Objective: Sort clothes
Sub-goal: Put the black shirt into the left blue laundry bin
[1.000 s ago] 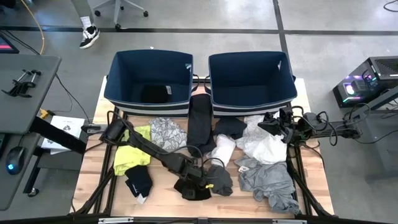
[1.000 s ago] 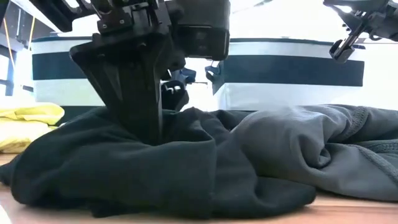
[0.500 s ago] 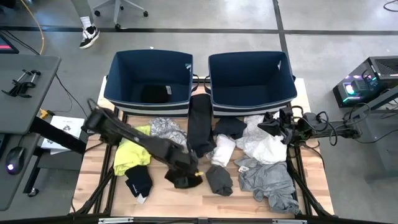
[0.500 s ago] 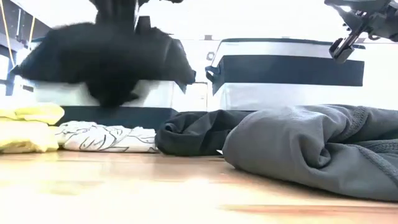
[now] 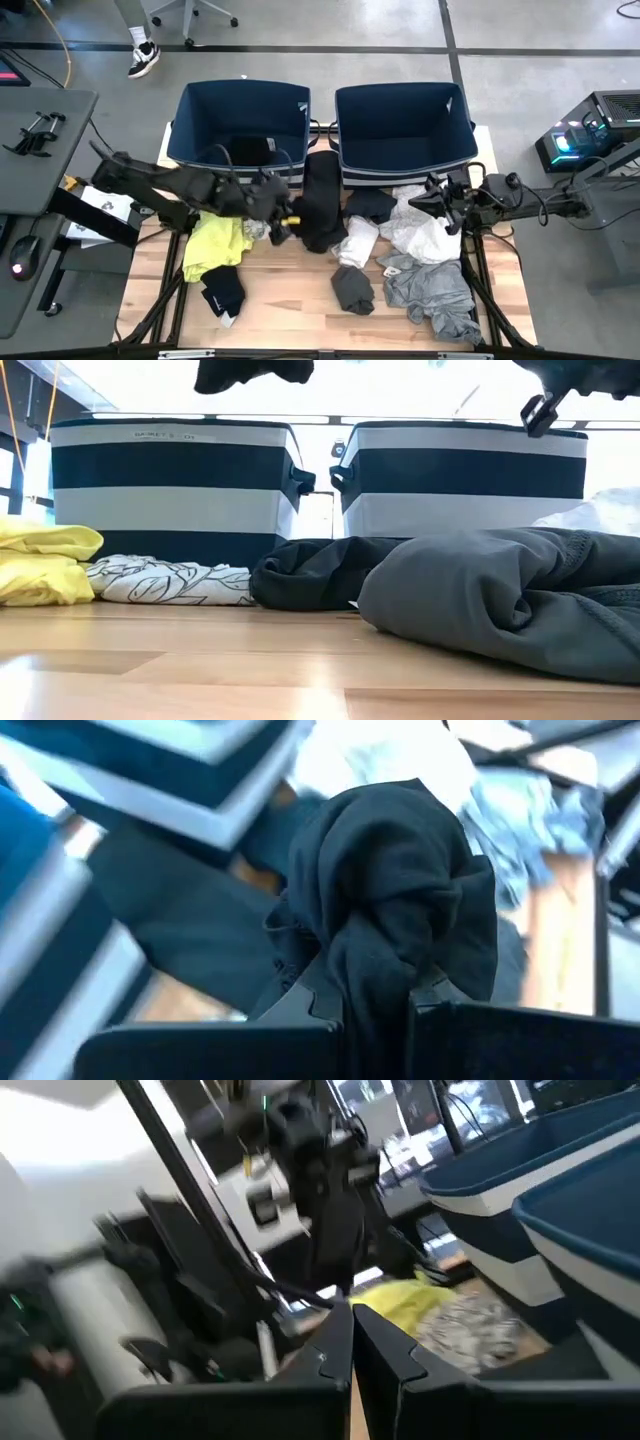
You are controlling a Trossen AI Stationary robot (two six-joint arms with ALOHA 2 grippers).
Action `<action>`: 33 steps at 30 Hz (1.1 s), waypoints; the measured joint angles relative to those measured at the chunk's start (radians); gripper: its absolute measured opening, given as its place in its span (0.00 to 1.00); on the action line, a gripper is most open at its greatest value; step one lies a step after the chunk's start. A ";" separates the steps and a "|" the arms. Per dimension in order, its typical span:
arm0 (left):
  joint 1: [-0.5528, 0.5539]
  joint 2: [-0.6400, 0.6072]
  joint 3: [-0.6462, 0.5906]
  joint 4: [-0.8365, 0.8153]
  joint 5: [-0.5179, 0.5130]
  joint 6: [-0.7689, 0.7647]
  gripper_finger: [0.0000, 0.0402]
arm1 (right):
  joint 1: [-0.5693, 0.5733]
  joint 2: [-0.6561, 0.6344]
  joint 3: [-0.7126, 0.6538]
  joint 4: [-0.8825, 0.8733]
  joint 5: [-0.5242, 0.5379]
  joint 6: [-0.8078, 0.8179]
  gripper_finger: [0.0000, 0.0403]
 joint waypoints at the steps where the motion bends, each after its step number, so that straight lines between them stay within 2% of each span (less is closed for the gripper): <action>1: 0.012 -0.012 0.000 0.010 -0.014 0.014 0.01 | 0.000 0.027 0.025 -0.025 0.000 -0.026 0.00; 5: 0.077 -0.062 0.000 0.061 -0.067 0.058 0.01 | 0.000 0.134 0.134 -0.115 0.001 -0.086 0.00; 9: 0.185 -0.110 0.000 0.042 -0.083 0.064 0.01 | 0.000 0.256 0.261 -0.191 0.006 -0.098 0.00; 13: 0.333 -0.170 0.000 0.037 -0.088 0.069 0.01 | 0.000 0.381 0.397 -0.249 0.056 -0.100 0.00; 18: 0.570 -0.206 0.000 0.012 -0.088 0.170 0.01 | 0.000 0.523 0.542 -0.302 0.118 -0.120 0.00; 21: 0.716 -0.187 -0.009 -0.047 -0.040 0.254 0.01 | 0.000 0.599 0.604 -0.308 0.120 -0.130 0.00; 25: 0.872 -0.117 -0.078 -0.120 0.119 0.333 0.01 | 0.000 0.681 0.657 -0.308 0.120 -0.125 0.00; 29: 0.948 -0.043 -0.180 -0.135 0.183 0.402 0.01 | 0.000 0.744 0.683 -0.311 0.120 -0.117 0.00; 33: 0.977 0.025 -0.260 -0.136 0.207 0.439 0.02 | 0.000 0.788 0.695 -0.311 0.120 -0.094 0.00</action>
